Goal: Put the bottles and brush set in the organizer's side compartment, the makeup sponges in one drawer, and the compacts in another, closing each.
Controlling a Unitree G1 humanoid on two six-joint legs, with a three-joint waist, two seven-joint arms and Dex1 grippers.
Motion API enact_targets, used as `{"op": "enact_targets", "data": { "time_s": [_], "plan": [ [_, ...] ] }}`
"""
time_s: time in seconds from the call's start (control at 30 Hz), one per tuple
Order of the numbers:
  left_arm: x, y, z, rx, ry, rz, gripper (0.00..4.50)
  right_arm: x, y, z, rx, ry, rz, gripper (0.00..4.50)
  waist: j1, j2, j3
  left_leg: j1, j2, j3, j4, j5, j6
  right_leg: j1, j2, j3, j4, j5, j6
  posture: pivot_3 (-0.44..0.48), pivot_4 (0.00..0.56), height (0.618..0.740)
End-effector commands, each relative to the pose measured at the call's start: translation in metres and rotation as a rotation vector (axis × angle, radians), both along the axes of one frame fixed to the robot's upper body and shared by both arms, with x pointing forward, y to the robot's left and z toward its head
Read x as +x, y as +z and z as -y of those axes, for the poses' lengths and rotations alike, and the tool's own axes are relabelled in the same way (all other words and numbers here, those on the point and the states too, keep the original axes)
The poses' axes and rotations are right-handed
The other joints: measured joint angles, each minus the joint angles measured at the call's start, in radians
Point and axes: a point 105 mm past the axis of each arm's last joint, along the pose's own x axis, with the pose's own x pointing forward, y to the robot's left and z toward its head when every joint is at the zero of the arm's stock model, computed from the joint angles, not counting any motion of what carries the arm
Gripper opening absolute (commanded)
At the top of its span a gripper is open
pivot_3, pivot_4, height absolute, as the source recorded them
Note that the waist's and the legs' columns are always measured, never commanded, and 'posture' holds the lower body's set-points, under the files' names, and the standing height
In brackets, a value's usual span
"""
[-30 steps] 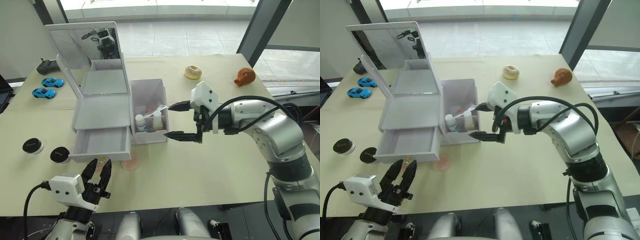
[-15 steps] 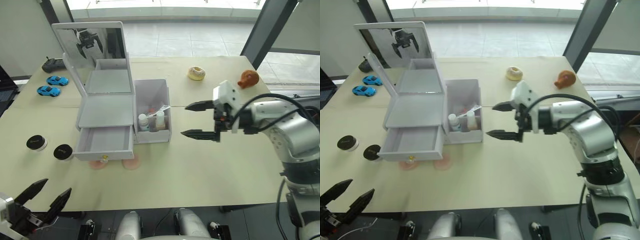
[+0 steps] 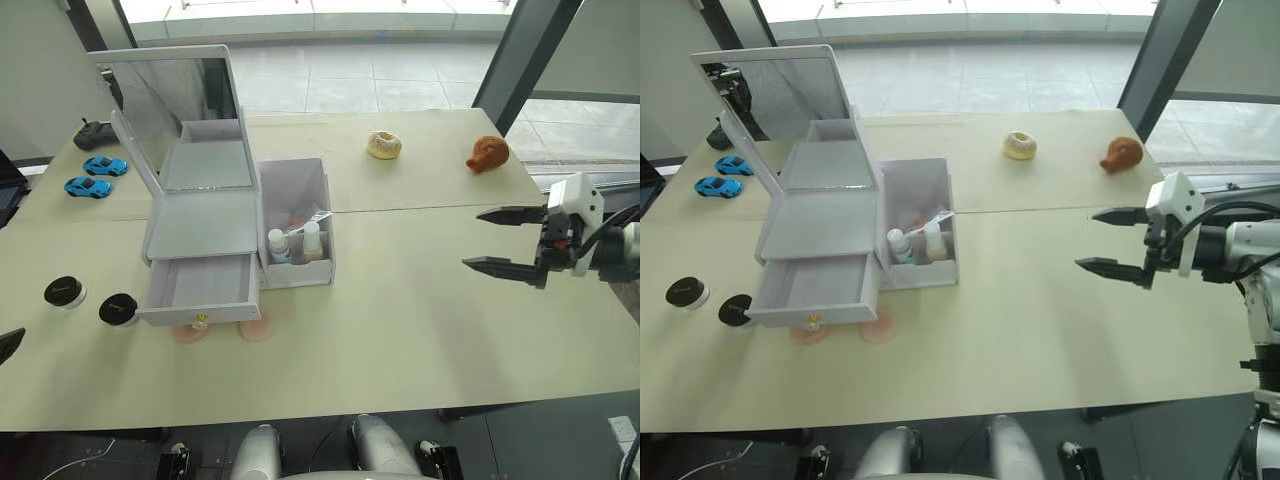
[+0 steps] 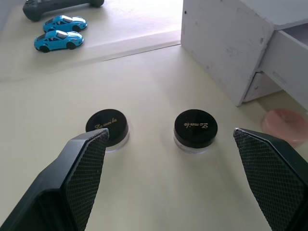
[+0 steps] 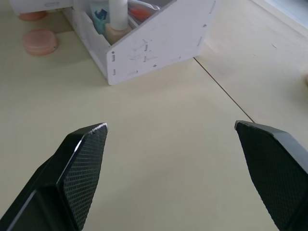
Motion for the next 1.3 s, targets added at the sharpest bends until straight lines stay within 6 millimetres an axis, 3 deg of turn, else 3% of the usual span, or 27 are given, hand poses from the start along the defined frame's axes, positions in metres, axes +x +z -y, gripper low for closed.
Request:
{"op": "enact_targets", "data": {
  "time_s": [0.03,0.13,0.3,0.47,0.7,0.83,0.93,1.07,1.3],
  "plan": [
    [0.011,0.009,0.008,-0.068,-0.024,0.042,4.48,0.005,0.032,-0.014,0.065,0.014,0.058,4.5,-0.002,0.001,0.0,0.0,0.0,0.002,0.0,0.0,0.0,0.0,0.0,0.002,0.001,0.0,0.0,0.0,0.15,0.74],
    [0.011,0.003,0.023,-0.174,-0.042,0.04,4.48,-0.003,0.053,-0.049,0.144,0.129,0.026,4.5,-0.01,0.001,0.0,0.0,0.001,0.002,-0.001,0.0,0.0,0.0,0.0,0.003,0.003,0.004,0.003,0.0,0.15,0.74],
    [-0.02,-0.027,0.077,-0.228,-0.18,-0.133,4.48,-0.023,0.06,-0.117,-0.01,0.347,-0.043,4.5,-0.035,0.0,0.0,0.0,0.005,0.004,-0.004,0.0,0.0,-0.001,0.001,0.005,0.003,0.007,0.001,0.0,0.15,0.74],
    [-0.038,-0.043,0.132,-0.283,-0.278,-0.187,4.48,-0.038,0.062,-0.155,-0.075,0.568,-0.06,4.5,-0.014,-0.002,0.001,0.0,0.012,0.005,-0.002,-0.001,-0.001,-0.006,0.0,-0.002,0.001,0.002,-0.008,0.0,0.15,0.74],
    [-0.036,-0.064,0.203,-0.313,-0.303,-0.15,4.48,-0.032,0.065,-0.163,-0.086,0.602,-0.043,4.5,0.009,-0.007,-0.002,-0.002,0.009,0.009,0.0,-0.001,-0.001,-0.003,-0.002,-0.004,-0.002,0.002,-0.009,0.0,0.15,0.74],
    [-0.02,-0.073,0.241,-0.316,-0.226,-0.114,4.48,-0.029,0.058,-0.156,-0.112,0.566,-0.026,4.5,0.011,-0.008,-0.004,-0.002,0.009,0.009,0.001,-0.001,-0.001,0.002,-0.001,-0.003,-0.002,0.003,-0.009,0.0,0.15,0.74],
    [0.0,-0.076,0.243,-0.225,-0.121,-0.104,4.48,-0.034,0.061,-0.157,-0.086,0.561,-0.032,4.5,0.011,-0.007,-0.003,-0.002,0.009,0.008,0.001,-0.001,-0.001,0.002,0.001,-0.001,0.0,0.003,-0.008,0.0,0.15,0.74],
    [0.017,-0.075,0.256,-0.166,-0.122,-0.125,4.48,-0.052,0.064,-0.159,-0.089,0.603,-0.045,4.5,0.003,-0.004,-0.003,-0.001,0.009,0.007,0.001,-0.001,0.0,0.002,0.006,0.002,0.002,0.007,-0.001,0.0,0.15,0.74],
    [0.041,-0.085,0.264,-0.056,-0.127,-0.147,4.48,-0.051,0.07,-0.16,-0.078,0.534,-0.036,4.5,0.007,-0.004,-0.003,-0.001,0.008,0.006,0.001,-0.001,0.0,0.001,0.006,0.002,0.001,0.007,0.0,0.0,0.15,0.74]
  ]
}}
